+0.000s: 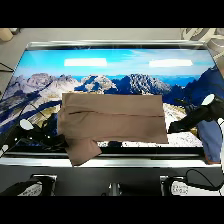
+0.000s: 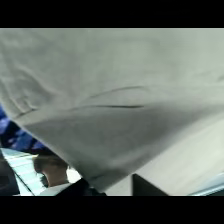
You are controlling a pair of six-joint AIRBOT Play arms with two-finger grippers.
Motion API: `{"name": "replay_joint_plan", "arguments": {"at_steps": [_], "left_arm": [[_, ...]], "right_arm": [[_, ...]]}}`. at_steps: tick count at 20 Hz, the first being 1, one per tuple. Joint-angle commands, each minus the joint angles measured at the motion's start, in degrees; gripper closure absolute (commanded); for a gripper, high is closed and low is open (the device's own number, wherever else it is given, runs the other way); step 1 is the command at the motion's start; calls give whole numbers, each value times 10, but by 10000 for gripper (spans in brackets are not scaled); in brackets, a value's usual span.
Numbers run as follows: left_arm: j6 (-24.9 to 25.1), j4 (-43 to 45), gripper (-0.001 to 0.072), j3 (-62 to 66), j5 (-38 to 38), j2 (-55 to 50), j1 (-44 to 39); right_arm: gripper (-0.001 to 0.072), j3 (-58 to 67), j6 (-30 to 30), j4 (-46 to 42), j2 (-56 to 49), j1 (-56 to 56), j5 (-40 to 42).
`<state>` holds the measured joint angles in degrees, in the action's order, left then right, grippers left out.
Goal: Fold the shirts.
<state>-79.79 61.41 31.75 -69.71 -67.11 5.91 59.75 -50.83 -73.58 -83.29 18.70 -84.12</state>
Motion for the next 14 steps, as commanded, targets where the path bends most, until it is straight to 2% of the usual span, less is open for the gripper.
{"name": "replay_joint_plan", "arguments": {"at_steps": [1,2,3,4,5,8,10,11,12,13,14], "left_arm": [[-3,-20,406,-6,17,1,-2],[-3,-19,445,-7,23,1,-4],[-3,-19,574,-7,27,1,-5],[0,-19,660,-7,30,2,-6],[4,-19,684,-6,30,2,-6],[10,-19,685,-6,30,2,-6],[14,-19,684,-6,30,4,-6],[14,-19,685,-6,30,6,-6],[14,-19,684,-6,30,8,-6],[14,-19,685,-6,30,11,-6],[14,-19,684,-6,32,15,-6]], "right_arm": [[208,-50,1,-2,15,0,8],[190,-69,1,-2,20,0,11],[152,-84,1,-2,22,0,14],[152,-97,1,1,22,0,21],[152,-106,2,11,22,0,30],[152,-127,1,33,22,0,57],[183,-142,1,57,22,0,75],[254,-146,1,66,22,0,88],[370,-147,-4,69,21,0,102],[502,-147,-11,69,22,0,115],[696,-147,-19,69,22,0,125]]}}
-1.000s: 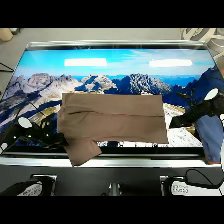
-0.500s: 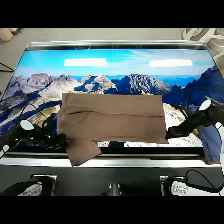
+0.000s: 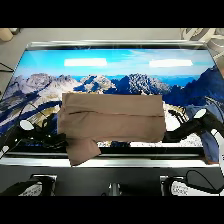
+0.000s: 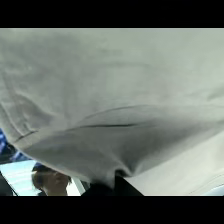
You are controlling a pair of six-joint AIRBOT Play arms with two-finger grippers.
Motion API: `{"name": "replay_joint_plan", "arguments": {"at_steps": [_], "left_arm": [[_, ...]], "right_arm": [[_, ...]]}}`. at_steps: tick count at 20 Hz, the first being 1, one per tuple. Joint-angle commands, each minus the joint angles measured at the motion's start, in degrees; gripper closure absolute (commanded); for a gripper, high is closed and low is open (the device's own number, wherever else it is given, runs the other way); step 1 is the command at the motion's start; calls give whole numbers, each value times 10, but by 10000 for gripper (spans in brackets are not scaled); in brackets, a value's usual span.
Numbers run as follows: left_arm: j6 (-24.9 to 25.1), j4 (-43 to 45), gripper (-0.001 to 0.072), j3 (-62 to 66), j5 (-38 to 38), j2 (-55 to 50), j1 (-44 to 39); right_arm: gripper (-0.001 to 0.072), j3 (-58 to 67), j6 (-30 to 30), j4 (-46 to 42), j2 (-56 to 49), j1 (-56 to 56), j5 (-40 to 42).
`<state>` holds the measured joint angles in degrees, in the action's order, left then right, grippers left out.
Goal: Fold the shirts.
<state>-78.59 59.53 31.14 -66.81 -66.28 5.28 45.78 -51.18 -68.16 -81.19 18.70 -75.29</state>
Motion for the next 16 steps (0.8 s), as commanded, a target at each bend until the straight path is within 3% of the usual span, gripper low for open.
{"name": "replay_joint_plan", "arguments": {"at_steps": [1,4,9,12,16], "left_arm": [[3,0,685,2,4,11,0],[19,0,686,35,3,34,1],[10,0,690,174,-21,50,0],[-5,11,690,257,13,7,1],[-5,10,689,392,18,-128,1]], "right_arm": [[692,-6,-14,18,1,0,40],[695,16,18,22,17,0,28],[697,128,17,75,39,-4,2],[697,211,0,24,19,-50,72],[696,308,-54,-65,-67,-100,136]]}}
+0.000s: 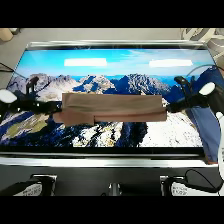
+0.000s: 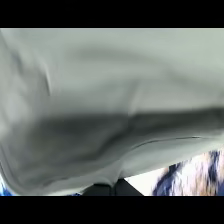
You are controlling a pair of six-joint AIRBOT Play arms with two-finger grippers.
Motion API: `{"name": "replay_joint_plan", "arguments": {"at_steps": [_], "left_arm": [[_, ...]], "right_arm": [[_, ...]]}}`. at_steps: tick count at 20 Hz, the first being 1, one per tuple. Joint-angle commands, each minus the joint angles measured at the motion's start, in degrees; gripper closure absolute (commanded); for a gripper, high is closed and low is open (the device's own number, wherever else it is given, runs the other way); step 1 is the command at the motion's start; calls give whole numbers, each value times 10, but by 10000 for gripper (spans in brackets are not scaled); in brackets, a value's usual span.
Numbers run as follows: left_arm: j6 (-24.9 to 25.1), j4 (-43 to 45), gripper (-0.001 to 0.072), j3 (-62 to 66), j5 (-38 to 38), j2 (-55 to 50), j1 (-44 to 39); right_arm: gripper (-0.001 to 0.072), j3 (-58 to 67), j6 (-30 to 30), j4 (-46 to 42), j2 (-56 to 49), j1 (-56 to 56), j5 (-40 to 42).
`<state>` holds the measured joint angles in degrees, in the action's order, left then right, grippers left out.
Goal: Fold the shirts.
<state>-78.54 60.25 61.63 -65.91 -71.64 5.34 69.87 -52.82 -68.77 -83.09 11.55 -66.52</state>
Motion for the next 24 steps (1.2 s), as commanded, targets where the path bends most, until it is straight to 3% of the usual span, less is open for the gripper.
{"name": "replay_joint_plan", "arguments": {"at_steps": [1,8,9,10,11,12,13,14,18,24], "left_arm": [[-5,3,689,125,7,-113,0],[-21,-9,682,260,-49,-306,-15],[-32,-10,649,260,-52,-316,-18],[-45,-10,640,260,-59,-322,-17],[-46,-9,572,262,-66,-322,-15],[-46,-9,365,269,-78,-321,-9],[-46,-9,211,282,-98,-319,-1],[-45,-9,182,297,-117,-315,10],[-37,-9,183,313,-114,-257,25],[-37,-10,184,313,-92,-195,-18]], "right_arm": [[696,86,-45,-59,-72,-29,49],[691,116,-64,-15,-162,-28,59],[689,116,-64,-4,-172,-28,56],[593,116,-64,11,-176,-28,59],[330,118,-56,37,-175,-27,60],[160,129,-26,57,-172,-22,52],[132,146,-11,60,-169,-16,38],[31,163,-7,60,-167,-2,21],[26,171,-36,107,-186,69,-2],[44,171,-37,174,-261,75,-86]]}}
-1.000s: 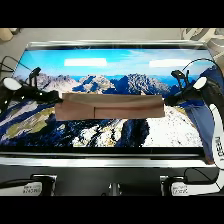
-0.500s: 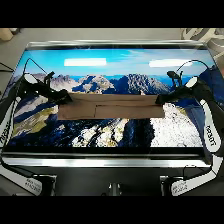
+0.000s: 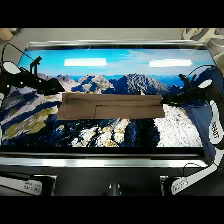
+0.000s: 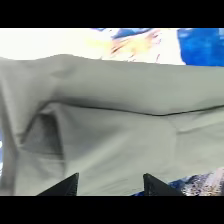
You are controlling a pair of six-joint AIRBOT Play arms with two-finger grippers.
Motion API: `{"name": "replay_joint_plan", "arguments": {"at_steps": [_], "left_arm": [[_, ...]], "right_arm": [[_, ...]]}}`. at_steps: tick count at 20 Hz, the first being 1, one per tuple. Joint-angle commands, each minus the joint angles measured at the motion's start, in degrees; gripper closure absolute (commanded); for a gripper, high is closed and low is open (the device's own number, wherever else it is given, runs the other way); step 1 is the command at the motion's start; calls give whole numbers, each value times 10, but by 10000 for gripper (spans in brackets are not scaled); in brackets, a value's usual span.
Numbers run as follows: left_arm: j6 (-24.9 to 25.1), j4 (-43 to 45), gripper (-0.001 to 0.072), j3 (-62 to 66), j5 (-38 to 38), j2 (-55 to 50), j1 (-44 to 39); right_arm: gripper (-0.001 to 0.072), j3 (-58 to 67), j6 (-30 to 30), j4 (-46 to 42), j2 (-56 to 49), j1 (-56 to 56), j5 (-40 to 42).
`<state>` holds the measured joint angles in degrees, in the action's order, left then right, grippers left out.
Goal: Fold the shirts.
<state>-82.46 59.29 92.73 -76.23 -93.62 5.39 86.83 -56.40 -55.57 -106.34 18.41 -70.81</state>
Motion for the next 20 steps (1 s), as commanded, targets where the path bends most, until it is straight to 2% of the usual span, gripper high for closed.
{"name": "replay_joint_plan", "arguments": {"at_steps": [1,2,5,6,7,8,9,10,11,14,20], "left_arm": [[2,0,184,2,16,28,-31],[2,0,185,2,22,28,-44],[2,0,192,2,40,27,-83],[2,0,192,2,41,27,-95],[2,1,193,2,41,26,-103],[2,1,206,2,41,26,-111],[1,0,296,2,44,23,-117],[1,0,513,0,53,19,-125],[0,0,678,-1,66,11,-134],[-46,-14,684,-1,133,-39,-181],[-54,-231,684,-1,270,-169,-316]], "right_arm": [[87,2,-1,56,-35,6,-44],[116,2,-2,63,-40,4,-42],[122,1,-12,54,-44,-16,-17],[172,1,-12,54,-44,-29,-2],[364,1,-12,55,-44,-40,16],[642,1,-12,60,-42,-48,30],[691,1,-7,73,-37,-51,33],[692,1,12,94,-26,-50,33],[693,1,27,113,-10,-50,33],[693,1,35,119,68,-50,8],[693,1,1,119,240,-50,-69]]}}
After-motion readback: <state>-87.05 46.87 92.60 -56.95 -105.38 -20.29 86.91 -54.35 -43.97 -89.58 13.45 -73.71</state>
